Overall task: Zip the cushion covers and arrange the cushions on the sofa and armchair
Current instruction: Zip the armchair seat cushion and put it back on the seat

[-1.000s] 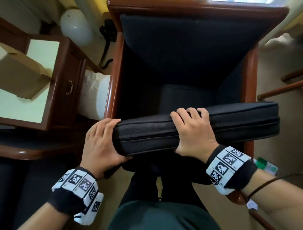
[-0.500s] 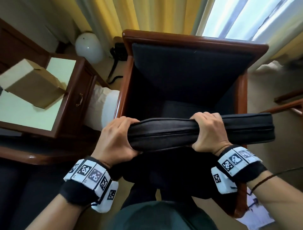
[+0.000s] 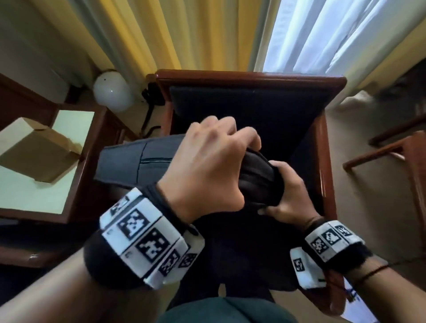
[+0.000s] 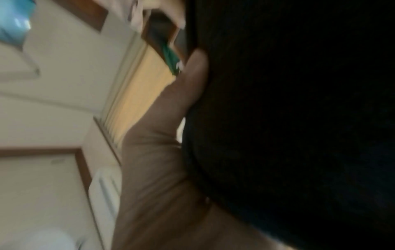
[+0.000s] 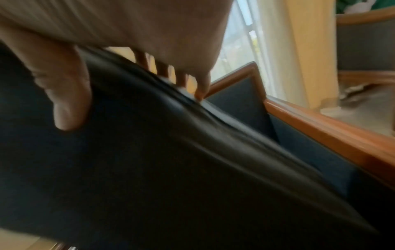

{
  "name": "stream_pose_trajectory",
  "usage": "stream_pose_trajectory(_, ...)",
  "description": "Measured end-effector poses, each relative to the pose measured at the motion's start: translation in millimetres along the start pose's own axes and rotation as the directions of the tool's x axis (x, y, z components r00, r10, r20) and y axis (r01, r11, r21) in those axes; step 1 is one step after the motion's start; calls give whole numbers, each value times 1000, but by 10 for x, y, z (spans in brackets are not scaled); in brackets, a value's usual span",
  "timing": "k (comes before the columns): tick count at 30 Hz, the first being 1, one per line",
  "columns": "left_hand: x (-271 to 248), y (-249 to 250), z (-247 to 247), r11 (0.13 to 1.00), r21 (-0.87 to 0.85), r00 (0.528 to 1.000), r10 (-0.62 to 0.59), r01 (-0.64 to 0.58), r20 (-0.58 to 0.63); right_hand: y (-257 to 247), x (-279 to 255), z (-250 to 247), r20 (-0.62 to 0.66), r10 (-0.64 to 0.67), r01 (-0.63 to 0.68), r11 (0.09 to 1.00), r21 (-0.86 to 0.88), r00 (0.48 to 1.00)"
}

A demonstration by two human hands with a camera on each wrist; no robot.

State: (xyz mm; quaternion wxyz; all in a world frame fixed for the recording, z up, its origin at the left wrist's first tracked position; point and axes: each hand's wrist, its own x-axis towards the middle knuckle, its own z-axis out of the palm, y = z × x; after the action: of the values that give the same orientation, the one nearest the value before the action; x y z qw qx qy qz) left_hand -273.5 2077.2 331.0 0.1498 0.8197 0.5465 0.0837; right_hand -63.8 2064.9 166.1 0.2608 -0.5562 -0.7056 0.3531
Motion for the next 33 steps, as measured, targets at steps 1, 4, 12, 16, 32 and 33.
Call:
stream_pose_trajectory(1,34,-10,135,1000,-10,1000,18,-18,16,14,-26,94,36,15,-15,1000,-12,999)
stream_pose_trajectory(4,126,112,366,995,-42,994,93,-96,-55,12,-68,129,-19,34,-34,999,20,999)
stream_pose_trajectory(12,228,-217,669,864,-443,969,243,-241,-54,167,-524,-414,-23,359,-347,915,204,933)
stream_pose_trajectory(16,-5,-760,921,992,-124,991,-25,9,-133,-104,-770,-736,-100,268,-236,938,256,958)
stream_pose_trajectory(32,126,-538,886,975,-152,983,150,-165,-102,-784,-102,-314,-41,74,-76,572,-817,996)
stream_pose_trajectory(33,60,-652,844,975,-108,980,188,-195,-67,-705,-159,-378,-54,60,-79,575,-814,997)
